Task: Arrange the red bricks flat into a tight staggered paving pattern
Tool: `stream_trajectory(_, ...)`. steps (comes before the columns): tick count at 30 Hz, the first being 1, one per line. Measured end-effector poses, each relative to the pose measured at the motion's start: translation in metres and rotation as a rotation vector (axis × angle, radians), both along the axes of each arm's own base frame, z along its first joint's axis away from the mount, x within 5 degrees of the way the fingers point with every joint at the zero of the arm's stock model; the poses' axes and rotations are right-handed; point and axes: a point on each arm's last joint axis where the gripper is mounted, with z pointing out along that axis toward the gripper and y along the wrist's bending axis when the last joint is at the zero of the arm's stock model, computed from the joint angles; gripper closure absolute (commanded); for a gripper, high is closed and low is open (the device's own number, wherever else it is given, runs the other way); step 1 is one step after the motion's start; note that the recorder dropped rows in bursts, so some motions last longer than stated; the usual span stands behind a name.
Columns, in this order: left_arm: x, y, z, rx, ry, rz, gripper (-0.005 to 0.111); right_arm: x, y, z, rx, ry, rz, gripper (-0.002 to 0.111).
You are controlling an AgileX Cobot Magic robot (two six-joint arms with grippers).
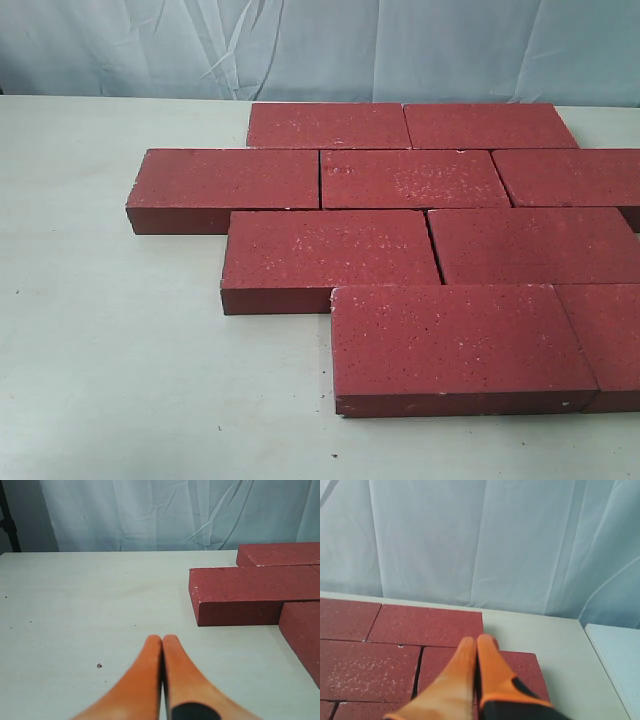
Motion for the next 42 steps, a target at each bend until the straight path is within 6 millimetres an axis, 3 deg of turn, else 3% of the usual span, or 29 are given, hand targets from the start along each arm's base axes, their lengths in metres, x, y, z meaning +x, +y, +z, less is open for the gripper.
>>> stream_trajectory(7, 0.000, 0.000, 0.000, 0.000, 0.000, 0.000, 0.107, -0.041, 0.004, -0.039, 0.023, -0.059, -0.007, 0.109)
stream_trajectory(17, 0.000, 0.000, 0.000, 0.000, 0.000, 0.000, 0.107, -0.091, 0.009, -0.069, 0.035, -0.159, 0.001, 0.109)
stream_trajectory(33, 0.000, 0.000, 0.000, 0.000, 0.000, 0.000, 0.107, -0.102, 0.009, -0.084, 0.143, -0.133, -0.036, 0.109)
stream_trajectory(42, 0.000, 0.000, 0.000, 0.000, 0.000, 0.000, 0.107, -0.106, 0.008, -0.114, 0.187, -0.127, -0.060, 0.109)
